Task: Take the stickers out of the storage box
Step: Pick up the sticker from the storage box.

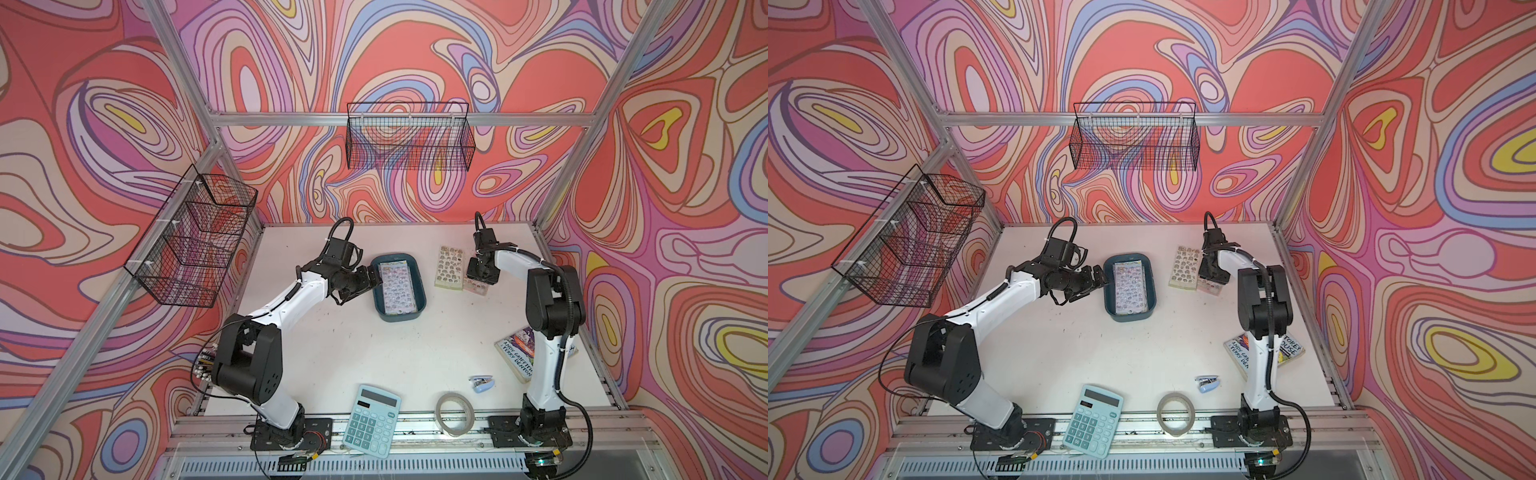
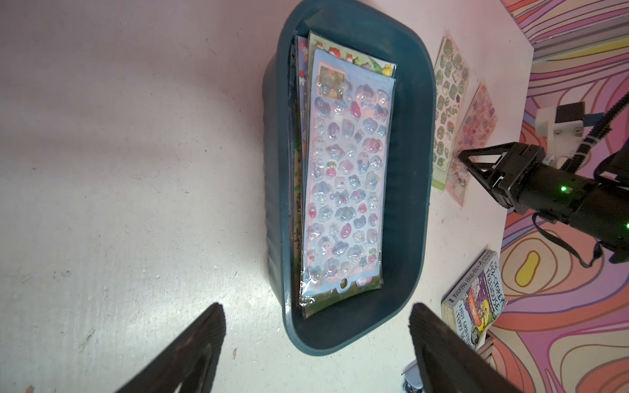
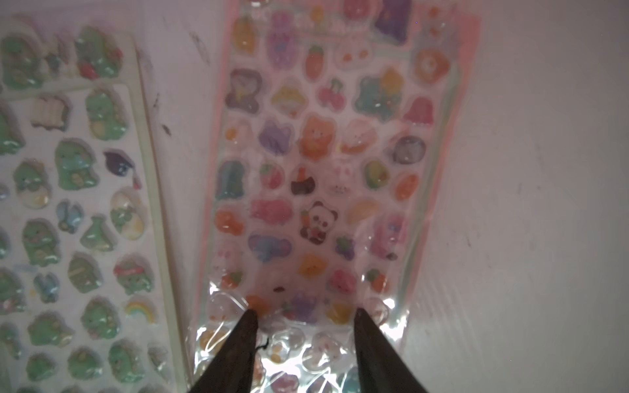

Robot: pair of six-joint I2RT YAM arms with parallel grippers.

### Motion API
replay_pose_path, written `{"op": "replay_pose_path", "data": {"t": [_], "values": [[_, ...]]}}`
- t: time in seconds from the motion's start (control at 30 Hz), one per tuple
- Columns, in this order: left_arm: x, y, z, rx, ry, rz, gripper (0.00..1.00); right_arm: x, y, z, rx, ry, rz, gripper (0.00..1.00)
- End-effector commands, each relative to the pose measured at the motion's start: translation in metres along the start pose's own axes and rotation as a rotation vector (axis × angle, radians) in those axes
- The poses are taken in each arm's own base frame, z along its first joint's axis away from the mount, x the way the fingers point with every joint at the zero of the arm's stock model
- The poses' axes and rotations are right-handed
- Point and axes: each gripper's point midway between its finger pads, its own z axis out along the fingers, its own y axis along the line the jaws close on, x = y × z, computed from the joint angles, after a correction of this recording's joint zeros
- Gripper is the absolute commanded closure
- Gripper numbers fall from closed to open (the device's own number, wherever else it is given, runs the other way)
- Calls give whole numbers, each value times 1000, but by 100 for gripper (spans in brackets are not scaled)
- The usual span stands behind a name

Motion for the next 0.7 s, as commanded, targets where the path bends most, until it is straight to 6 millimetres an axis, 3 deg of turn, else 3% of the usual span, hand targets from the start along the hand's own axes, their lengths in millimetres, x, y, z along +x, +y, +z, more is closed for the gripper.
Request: {"op": "replay_pose_path", "data": {"t": [0.0, 0.2, 0.4, 0.67], "values": [[0, 0, 2, -11, 14, -7, 11, -7, -6, 10, 2, -8, 53, 51], [0, 0, 5, -9, 24, -10, 11, -10, -29, 17, 26, -6, 74, 52], [0, 0, 7, -7, 26, -14, 11, -27, -35, 16, 46, -16, -29, 55], [-2, -2, 6, -1, 17, -18, 11, -44, -34, -7, 45, -55, -51, 55]]}}
